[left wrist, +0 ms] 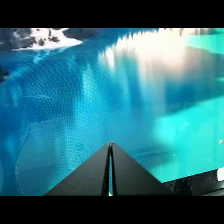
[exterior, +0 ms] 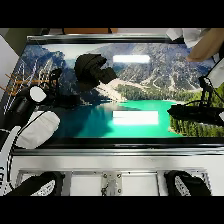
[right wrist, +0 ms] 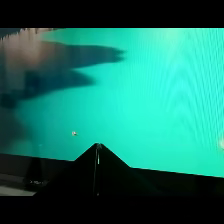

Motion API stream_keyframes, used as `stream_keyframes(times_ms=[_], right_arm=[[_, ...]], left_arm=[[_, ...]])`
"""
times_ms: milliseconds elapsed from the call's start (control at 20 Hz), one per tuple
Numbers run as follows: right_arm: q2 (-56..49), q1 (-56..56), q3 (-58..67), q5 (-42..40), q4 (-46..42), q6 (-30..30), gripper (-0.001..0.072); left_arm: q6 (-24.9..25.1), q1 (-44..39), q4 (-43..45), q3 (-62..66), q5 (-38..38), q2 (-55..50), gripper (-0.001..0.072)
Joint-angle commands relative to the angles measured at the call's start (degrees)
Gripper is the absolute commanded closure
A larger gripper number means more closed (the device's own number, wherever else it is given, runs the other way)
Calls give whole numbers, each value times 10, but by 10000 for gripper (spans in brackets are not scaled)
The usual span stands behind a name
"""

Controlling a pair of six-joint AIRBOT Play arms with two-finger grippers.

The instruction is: Fold the clothes and pants, and hang the long-sleeved shirts on hangers.

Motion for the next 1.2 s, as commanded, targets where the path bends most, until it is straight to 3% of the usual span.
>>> stream_keyframes(times_ms=[0, 650, 700, 750, 800, 900, 1000, 1150], right_arm=[[0, 0, 0, 0, 0, 0, 669], [0, 0, 0, 0, 0, 0, 669], [0, 0, 0, 0, 0, 0, 669], [0, 0, 0, 0, 0, 0, 669], [0, 0, 0, 0, 0, 0, 670], [0, 0, 0, 0, 0, 0, 669], [0, 0, 0, 0, 0, 0, 669], [0, 0, 0, 0, 0, 0, 669]], left_arm=[[0, 0, 0, 0, 0, 0, 688], [0, 0, 1, 2, -5, 0, 688], [1, 7, 18, 15, -21, 0, 648], [6, 17, 49, 37, -48, 0, 278], [4, 32, 94, 66, -82, 0, -8], [0, 68, 212, 116, -158, 0, -10], [-34, 113, 323, 131, -198, 0, -11], [-56, 197, 338, 77, -168, 0, -11]])
